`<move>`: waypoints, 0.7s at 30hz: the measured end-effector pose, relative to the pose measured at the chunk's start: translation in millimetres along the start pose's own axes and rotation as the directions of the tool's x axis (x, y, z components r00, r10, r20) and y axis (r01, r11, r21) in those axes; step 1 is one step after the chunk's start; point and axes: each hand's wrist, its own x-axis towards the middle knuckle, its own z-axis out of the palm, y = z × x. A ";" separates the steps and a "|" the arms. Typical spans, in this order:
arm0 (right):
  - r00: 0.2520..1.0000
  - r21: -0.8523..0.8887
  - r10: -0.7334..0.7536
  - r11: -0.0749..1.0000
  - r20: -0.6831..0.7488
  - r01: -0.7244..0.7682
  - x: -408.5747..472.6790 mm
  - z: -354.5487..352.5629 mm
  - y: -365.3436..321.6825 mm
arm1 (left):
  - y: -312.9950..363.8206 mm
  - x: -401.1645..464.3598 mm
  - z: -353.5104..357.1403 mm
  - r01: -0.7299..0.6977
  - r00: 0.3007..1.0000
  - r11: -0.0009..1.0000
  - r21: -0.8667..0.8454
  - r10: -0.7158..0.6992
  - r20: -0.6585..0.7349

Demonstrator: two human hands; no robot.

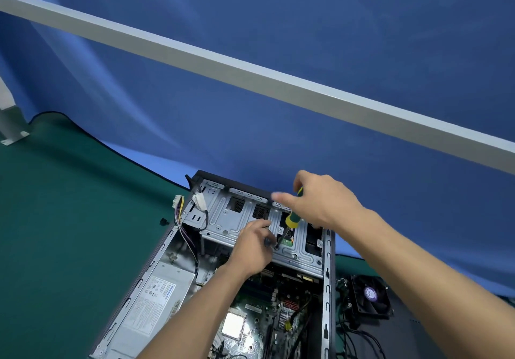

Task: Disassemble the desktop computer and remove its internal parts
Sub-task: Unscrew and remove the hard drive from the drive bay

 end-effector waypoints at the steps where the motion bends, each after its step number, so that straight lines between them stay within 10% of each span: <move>1: 0.999 -0.023 -0.012 1.000 -0.046 0.011 -0.2 2.1 0.1 | 0.4 -0.5 0.2 0.004 1.000 1.000 -0.008 -0.004 0.003; 21: 0.993 -0.076 0.114 0.991 0.041 -0.111 0.8 -5.3 -0.1 | 3.8 -3.5 -2.5 -0.007 1.000 1.000 -0.008 0.007 0.008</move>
